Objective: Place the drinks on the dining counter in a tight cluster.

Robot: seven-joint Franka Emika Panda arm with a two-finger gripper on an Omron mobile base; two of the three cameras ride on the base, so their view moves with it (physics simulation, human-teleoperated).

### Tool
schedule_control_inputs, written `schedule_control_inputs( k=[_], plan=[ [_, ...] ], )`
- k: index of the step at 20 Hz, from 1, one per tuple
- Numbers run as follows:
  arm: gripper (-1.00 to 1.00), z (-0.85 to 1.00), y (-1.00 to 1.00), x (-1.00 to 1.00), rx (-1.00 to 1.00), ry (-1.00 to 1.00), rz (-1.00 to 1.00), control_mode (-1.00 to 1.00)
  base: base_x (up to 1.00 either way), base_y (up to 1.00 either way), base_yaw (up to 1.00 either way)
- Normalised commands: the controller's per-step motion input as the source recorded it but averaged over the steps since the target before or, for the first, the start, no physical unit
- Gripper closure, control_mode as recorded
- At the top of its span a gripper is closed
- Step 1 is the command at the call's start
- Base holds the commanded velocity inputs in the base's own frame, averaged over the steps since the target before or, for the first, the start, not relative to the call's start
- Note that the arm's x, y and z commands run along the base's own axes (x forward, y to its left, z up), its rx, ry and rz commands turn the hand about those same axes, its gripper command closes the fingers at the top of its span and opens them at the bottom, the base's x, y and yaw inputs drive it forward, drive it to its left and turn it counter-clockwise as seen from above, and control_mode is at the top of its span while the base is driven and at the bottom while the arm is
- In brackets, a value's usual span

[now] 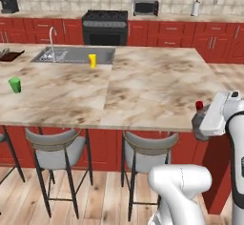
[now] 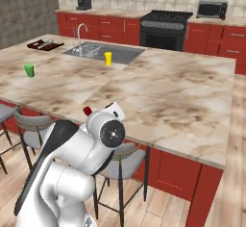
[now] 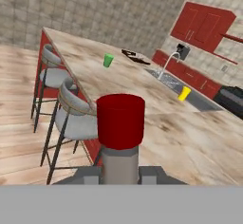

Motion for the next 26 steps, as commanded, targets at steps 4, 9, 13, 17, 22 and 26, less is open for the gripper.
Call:
schedule_control_inputs(
  k=[4,9,13,17,22,26],
  plan=[
    [1.00,0.00,0.00,0.00,0.00,0.00,0.00,1.00,0.92,0.09,-0.18],
    [1.00,0.00,0.00,0.00,0.00,0.00,0.00,1.00,0.13,0.02,-0.01],
    [1.00,0.00,0.00,0.00,0.00,0.00,0.00,1.00,0.00,0.00,0.00],
    [1.00,0.00,0.00,0.00,0.00,0.00,0.00,1.00,0.00,0.00,0.00],
    [1.00,0.10,0.00,0.57,0.00,0.24,-0.02,-1.00,0.00,0.00,0.00],
    [1.00,0.29,0.00,1.00,-0.01,0.61,-0.05,-1.00,0.00,0.00,0.00]
  ],
)
